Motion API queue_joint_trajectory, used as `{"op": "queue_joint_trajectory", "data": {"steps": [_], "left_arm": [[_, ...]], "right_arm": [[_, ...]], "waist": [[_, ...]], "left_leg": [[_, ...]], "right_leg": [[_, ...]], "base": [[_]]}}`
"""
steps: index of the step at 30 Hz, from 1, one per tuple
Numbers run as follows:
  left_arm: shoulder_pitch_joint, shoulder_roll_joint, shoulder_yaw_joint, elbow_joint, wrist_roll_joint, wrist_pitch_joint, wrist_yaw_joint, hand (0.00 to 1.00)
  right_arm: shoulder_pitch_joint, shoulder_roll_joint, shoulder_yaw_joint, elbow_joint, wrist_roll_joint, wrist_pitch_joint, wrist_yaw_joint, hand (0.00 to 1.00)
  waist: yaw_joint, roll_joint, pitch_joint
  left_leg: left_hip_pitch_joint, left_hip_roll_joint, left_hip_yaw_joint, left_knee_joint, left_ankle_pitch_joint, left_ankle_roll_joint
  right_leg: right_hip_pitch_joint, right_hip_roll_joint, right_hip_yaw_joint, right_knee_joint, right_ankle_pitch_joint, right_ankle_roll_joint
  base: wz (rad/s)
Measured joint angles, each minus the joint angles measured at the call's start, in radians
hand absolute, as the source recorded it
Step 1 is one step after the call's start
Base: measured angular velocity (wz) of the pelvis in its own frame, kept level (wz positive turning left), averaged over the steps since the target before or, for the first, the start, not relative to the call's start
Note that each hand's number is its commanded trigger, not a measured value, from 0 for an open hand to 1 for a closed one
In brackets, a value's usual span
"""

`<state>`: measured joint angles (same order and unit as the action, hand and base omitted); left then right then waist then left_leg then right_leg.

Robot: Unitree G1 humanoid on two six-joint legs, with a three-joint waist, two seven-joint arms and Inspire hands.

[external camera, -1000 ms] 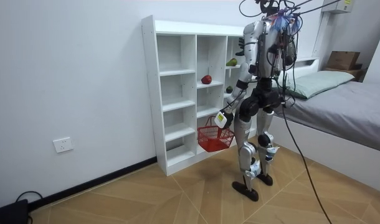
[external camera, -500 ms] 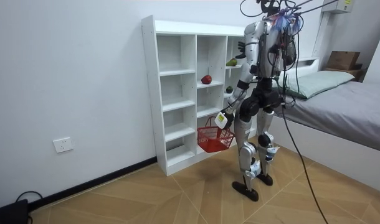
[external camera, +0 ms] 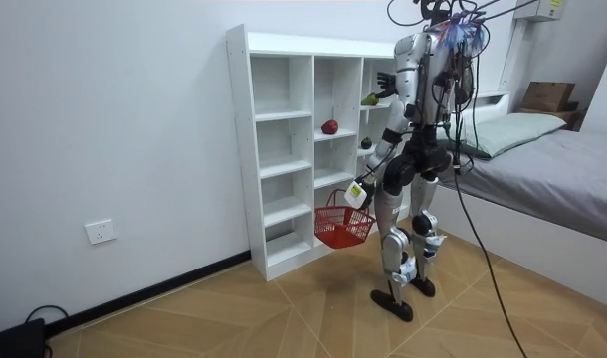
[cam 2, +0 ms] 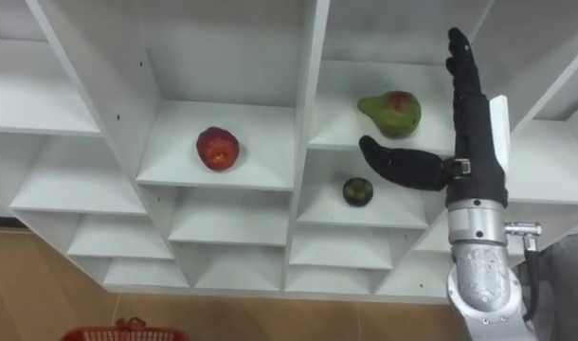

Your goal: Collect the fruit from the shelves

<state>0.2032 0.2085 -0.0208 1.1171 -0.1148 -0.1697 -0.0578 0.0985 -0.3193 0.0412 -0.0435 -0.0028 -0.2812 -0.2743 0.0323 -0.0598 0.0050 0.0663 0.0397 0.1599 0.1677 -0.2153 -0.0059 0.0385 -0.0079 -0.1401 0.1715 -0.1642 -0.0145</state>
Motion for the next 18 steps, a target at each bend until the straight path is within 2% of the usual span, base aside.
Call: {"op": "queue_joint_trajectory", "data": {"steps": [7,10,18], "left_arm": [[0.008,0.000,0.017,0.000,0.000,0.019,-0.001,1.00],[0.006,0.000,0.017,0.000,0.000,0.026,0.000,1.00],[0.006,0.000,0.019,-0.001,0.033,0.040,0.007,1.00]], "right_arm": [[-0.022,0.000,-0.018,0.014,0.015,0.000,0.007,0.00],[-0.043,0.000,-0.022,0.044,0.039,0.018,0.007,0.00],[-0.090,0.001,-0.025,0.119,0.078,0.031,0.041,0.00]], "waist": [[0.000,0.001,0.0010],[0.000,0.000,0.0010],[0.000,-0.003,0.0019]], "left_leg": [[-0.004,-0.001,-0.013,-0.001,0.000,0.000],[-0.004,-0.001,-0.017,-0.001,0.000,0.000],[0.001,-0.001,-0.023,0.001,0.001,0.000]], "right_leg": [[0.000,-0.001,-0.011,-0.002,0.000,0.000],[0.000,-0.001,-0.015,-0.003,0.000,0.000],[0.006,-0.004,-0.026,-0.002,0.000,0.000]], "base": [[0.04],[0.03],[0.02]]}}
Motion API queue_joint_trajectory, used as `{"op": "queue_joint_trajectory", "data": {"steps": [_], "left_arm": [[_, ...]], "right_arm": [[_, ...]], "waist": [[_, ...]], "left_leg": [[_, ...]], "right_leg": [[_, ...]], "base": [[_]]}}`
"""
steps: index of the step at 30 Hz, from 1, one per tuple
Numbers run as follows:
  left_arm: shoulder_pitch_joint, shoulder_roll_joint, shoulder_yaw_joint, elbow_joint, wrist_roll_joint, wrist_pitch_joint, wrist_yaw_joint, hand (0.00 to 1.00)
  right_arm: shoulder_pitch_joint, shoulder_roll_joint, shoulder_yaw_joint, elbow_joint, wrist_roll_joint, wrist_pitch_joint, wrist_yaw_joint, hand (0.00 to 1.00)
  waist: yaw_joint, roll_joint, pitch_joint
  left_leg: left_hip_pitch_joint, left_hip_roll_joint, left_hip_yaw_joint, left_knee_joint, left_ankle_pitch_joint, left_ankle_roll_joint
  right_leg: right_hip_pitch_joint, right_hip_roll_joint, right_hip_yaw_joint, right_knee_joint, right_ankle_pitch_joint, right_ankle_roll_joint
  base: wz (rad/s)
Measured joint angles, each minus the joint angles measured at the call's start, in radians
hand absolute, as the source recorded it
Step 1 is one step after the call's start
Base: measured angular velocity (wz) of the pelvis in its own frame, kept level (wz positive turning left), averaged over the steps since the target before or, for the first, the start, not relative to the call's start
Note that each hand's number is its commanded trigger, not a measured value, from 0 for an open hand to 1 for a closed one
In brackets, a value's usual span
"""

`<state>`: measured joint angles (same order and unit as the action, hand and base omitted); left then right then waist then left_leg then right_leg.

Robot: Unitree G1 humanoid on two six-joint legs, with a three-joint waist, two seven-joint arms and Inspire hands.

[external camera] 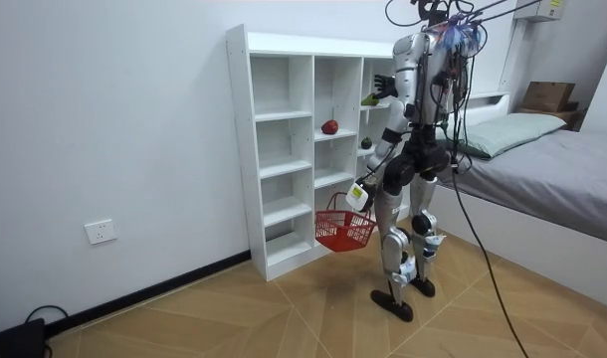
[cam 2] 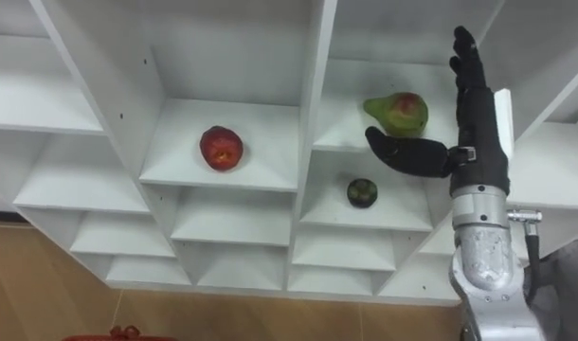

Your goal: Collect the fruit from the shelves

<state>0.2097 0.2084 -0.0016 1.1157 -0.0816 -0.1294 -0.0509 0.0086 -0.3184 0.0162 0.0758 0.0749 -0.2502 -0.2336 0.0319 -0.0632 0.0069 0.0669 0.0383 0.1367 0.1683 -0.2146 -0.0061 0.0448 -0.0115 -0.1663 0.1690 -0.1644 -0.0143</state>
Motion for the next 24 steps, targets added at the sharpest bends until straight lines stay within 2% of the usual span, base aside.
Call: {"op": "queue_joint_trajectory", "data": {"steps": [4,8,24], "left_arm": [[-0.002,0.000,0.000,0.000,0.001,0.002,0.003,1.00],[-0.006,0.001,0.000,-0.001,0.005,0.018,0.002,1.00],[0.022,0.001,0.001,-0.044,0.007,0.038,-0.001,1.00]], "right_arm": [[-0.034,0.000,0.000,0.066,-0.001,0.024,0.019,0.00],[-0.036,-0.001,0.000,0.082,-0.001,0.045,0.045,0.00],[-0.048,-0.008,-0.001,0.082,-0.009,0.079,0.075,0.00]], "waist": [[0.002,-0.002,0.0001],[0.001,-0.001,0.0006],[0.001,0.001,-0.0002]], "left_leg": [[-0.004,-0.001,-0.001,0.006,0.000,0.000],[-0.012,-0.002,-0.001,0.012,0.000,0.000],[-0.006,-0.003,-0.013,0.017,0.000,0.000]], "right_leg": [[0.000,-0.003,-0.002,0.000,0.000,0.000],[0.000,-0.005,-0.004,-0.001,0.000,0.000],[0.007,-0.004,-0.014,-0.001,0.000,0.000]], "base": [[0.00],[0.01],[0.01]]}}
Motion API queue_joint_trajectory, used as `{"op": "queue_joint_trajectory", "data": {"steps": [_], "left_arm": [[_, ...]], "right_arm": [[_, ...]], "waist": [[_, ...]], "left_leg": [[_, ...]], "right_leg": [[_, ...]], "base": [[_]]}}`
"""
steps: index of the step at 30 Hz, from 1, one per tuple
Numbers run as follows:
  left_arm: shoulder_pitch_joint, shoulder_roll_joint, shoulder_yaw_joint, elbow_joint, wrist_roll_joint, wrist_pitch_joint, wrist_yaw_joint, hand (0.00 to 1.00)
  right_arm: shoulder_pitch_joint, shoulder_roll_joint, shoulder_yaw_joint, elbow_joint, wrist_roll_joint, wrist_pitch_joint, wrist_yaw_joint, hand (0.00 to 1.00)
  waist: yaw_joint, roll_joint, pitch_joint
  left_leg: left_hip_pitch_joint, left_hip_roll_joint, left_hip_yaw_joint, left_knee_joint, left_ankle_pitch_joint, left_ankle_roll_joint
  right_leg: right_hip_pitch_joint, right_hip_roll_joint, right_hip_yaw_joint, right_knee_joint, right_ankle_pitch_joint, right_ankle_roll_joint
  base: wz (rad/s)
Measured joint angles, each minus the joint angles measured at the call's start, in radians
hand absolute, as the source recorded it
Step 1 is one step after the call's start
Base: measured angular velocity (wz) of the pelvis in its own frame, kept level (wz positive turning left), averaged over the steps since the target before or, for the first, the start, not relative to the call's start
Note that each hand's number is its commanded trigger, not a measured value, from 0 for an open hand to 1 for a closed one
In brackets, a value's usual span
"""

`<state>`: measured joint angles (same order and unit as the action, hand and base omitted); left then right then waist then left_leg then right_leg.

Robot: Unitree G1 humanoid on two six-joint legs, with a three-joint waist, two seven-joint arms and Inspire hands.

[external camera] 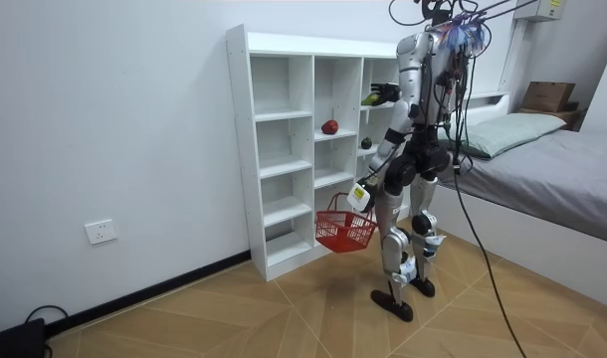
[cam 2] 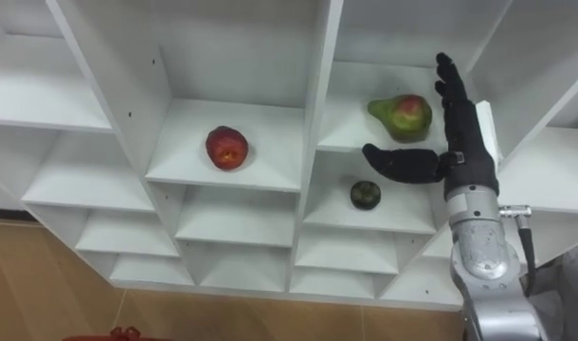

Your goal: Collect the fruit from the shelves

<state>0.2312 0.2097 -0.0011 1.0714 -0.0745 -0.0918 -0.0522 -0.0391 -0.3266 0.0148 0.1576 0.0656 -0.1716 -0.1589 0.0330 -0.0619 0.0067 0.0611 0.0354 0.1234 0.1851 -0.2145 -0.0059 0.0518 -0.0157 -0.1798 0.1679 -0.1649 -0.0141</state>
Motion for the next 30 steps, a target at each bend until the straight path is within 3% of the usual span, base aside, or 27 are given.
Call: {"op": "queue_joint_trajectory", "data": {"steps": [8,14,23,24,25,26,27,30], "left_arm": [[0.000,0.001,0.001,-0.014,0.004,0.023,-0.001,1.00],[0.001,0.002,0.001,-0.028,0.004,0.032,0.001,1.00],[0.002,0.002,0.001,-0.053,0.004,0.042,0.002,1.00],[0.002,0.002,0.001,-0.053,0.004,0.042,0.002,1.00],[0.002,0.002,0.001,-0.053,0.004,0.042,0.002,1.00],[0.002,0.003,0.001,-0.053,0.004,0.042,0.002,1.00],[0.002,0.003,0.001,-0.053,0.003,0.042,0.002,1.00],[0.001,0.003,0.000,-0.053,0.001,0.042,0.002,1.00]], "right_arm": [[-0.071,-0.007,-0.001,0.106,0.034,0.020,0.011,0.00],[-0.079,-0.013,0.000,0.132,0.124,0.022,0.045,0.00],[-0.079,-0.014,0.000,0.146,0.127,0.023,0.072,0.00],[-0.079,-0.014,0.000,0.146,0.127,0.023,0.073,0.15],[-0.079,-0.014,0.000,0.146,0.127,0.023,0.074,0.39],[-0.079,-0.014,0.000,0.146,0.127,0.023,0.074,0.78],[-0.080,-0.014,0.000,0.147,0.127,0.023,0.074,1.00],[-0.085,-0.022,0.000,0.151,0.125,0.021,0.069,1.00]], "waist": [[0.000,-0.007,-0.0041],[0.004,-0.008,-0.0040],[0.004,-0.010,-0.0016],[0.004,-0.011,-0.0014],[0.004,-0.011,-0.0012],[0.004,-0.011,-0.0011],[0.004,-0.012,-0.0007],[0.004,-0.013,0.0000]], "left_leg": [[-0.012,-0.003,-0.014,0.008,0.001,0.002],[-0.014,-0.001,-0.020,0.012,0.001,0.002],[-0.016,-0.004,-0.020,0.015,0.001,0.002],[-0.016,-0.004,-0.020,0.015,0.001,0.002],[-0.016,-0.004,-0.020,0.014,0.001,0.002],[-0.015,-0.004,-0.020,0.014,0.001,0.002],[-0.015,-0.004,-0.020,0.013,0.001,0.002],[-0.014,-0.004,-0.020,0.012,0.001,0.002]], "right_leg": [[0.000,-0.003,-0.011,-0.001,0.000,0.000],[-0.001,-0.004,-0.017,0.001,0.000,0.000],[0.001,-0.011,-0.018,0.002,0.000,0.000],[0.001,-0.011,-0.017,0.002,0.000,0.000],[0.001,-0.011,-0.017,0.002,0.000,0.000],[0.001,-0.011,-0.017,0.002,0.000,0.000],[0.001,-0.011,-0.016,0.002,0.000,0.000],[0.000,-0.010,-0.015,0.002,0.000,0.000]], "base": [[0.04],[0.03],[0.00],[0.00],[0.00],[0.00],[0.00],[0.00]]}}
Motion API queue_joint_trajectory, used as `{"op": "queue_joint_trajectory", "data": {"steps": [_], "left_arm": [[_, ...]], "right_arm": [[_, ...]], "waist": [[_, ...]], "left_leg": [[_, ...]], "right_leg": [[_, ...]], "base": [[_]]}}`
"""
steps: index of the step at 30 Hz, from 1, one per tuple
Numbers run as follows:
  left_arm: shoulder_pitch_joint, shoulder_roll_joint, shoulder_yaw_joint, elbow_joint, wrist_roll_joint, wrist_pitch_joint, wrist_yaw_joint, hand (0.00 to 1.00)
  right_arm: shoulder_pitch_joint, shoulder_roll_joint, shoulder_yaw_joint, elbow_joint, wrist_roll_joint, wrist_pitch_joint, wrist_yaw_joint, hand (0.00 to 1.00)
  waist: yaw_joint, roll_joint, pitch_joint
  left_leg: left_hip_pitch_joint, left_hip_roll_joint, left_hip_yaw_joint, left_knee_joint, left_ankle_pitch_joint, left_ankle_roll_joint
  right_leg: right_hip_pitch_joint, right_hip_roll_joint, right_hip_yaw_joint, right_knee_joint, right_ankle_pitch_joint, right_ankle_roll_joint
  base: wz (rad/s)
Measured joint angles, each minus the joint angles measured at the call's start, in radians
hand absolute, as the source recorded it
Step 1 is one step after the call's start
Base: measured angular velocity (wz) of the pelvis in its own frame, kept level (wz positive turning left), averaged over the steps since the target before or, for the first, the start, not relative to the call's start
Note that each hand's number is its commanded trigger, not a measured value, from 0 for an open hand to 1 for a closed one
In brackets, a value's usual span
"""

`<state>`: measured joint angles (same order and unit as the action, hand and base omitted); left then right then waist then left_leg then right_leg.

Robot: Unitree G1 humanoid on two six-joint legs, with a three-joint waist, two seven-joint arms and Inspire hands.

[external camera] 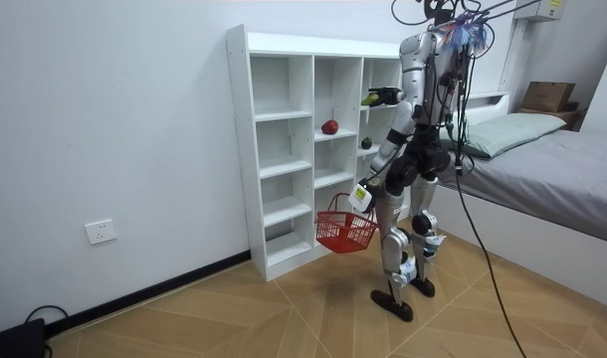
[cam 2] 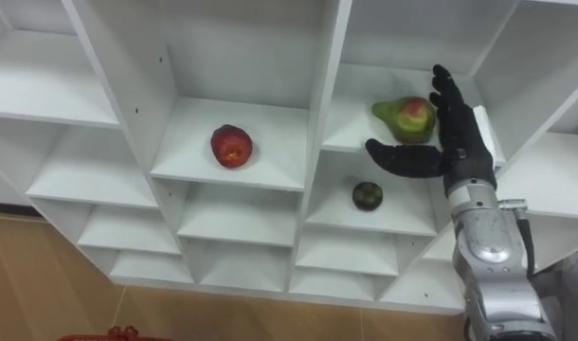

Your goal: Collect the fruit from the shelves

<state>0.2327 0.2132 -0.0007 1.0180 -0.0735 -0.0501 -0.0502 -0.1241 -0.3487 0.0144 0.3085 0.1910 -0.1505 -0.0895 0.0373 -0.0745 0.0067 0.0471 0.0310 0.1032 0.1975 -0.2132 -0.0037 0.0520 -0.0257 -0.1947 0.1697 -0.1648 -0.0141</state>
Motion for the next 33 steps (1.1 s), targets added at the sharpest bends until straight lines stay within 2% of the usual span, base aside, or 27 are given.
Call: {"op": "queue_joint_trajectory", "data": {"steps": [5,14,19,33], "left_arm": [[0.000,0.000,0.000,0.000,0.000,0.000,0.002,1.00],[-0.006,0.001,0.000,0.000,0.001,-0.006,0.001,1.00],[-0.005,0.002,0.000,0.000,0.000,-0.023,0.000,1.00],[-0.007,0.001,0.000,0.000,0.003,-0.024,-0.001,1.00]], "right_arm": [[-0.035,-0.022,-0.007,0.038,-0.011,-0.002,-0.007,1.00],[-0.051,-0.024,-0.007,0.038,-0.042,-0.005,-0.009,1.00],[-0.051,-0.024,-0.007,0.038,-0.052,-0.005,-0.008,1.00],[-0.050,-0.021,0.006,0.028,-0.107,-0.002,0.028,1.00]], "waist": [[0.000,0.000,0.0008],[0.004,0.002,0.0017],[0.017,0.001,0.0015],[0.030,-0.003,0.0022]], "left_leg": [[0.000,0.000,0.000,-0.001,0.000,0.000],[0.000,0.001,0.000,-0.003,0.000,0.000],[0.000,0.001,0.000,-0.003,0.000,0.000],[-0.002,0.001,-0.002,0.000,0.000,0.000]], "right_leg": [[-0.001,0.002,0.002,-0.001,0.000,0.000],[-0.002,0.007,0.001,-0.002,0.000,0.000],[-0.002,0.007,0.002,-0.002,0.000,0.000],[-0.004,0.006,0.002,0.000,0.000,0.000]], "base": [[0.00],[0.00],[0.00],[0.00]]}}
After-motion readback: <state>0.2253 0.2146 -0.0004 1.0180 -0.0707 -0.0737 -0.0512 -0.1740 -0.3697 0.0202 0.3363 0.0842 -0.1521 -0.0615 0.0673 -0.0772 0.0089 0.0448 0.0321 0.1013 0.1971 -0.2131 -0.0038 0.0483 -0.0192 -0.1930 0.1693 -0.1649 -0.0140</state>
